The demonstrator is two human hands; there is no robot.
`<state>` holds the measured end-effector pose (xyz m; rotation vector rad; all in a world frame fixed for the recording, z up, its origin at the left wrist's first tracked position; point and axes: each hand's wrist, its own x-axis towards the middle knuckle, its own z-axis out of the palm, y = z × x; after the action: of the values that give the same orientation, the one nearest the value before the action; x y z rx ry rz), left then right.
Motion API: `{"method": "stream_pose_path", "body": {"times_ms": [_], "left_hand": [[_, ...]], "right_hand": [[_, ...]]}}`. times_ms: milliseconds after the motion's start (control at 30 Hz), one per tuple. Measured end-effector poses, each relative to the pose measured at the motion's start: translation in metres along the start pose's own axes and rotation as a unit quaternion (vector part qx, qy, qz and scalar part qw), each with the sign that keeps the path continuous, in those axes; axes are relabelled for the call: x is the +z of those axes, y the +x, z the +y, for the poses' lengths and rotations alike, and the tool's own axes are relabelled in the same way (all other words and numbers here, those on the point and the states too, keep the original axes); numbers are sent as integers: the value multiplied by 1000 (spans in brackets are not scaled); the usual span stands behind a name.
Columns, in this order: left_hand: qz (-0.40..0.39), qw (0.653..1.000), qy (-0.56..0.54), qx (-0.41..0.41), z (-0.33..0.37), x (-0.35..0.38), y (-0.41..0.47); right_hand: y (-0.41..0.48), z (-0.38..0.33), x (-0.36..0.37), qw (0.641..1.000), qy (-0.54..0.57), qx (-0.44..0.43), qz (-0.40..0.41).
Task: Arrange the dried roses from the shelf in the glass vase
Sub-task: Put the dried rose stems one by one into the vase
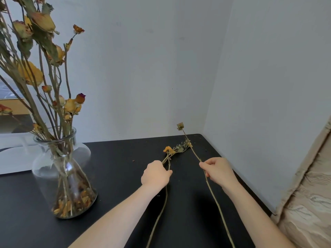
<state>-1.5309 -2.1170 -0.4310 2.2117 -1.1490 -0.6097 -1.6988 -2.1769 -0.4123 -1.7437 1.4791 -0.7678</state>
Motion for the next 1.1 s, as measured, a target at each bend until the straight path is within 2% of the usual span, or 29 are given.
{"method": "stream_pose_path", "body": {"times_ms": [233,533,700,900,1100], "left_hand": [[19,999,17,26,-3,-3,-5],[32,997,-31,55,3,-10,-4],[66,991,-64,97,7,-26,-10],[104,965,-145,189,19,-81,-35],[156,922,-223,274,2,-139,-84]], "right_hand": [[2,17,7,998,-43,50,-9],[-1,4,7,1000,-10,14,12],[-1,-6,4,1000,22,0,17],[-6,-41,-3,990,136,-40,26],[-21,-98,7,966,230,-113,26]]}}
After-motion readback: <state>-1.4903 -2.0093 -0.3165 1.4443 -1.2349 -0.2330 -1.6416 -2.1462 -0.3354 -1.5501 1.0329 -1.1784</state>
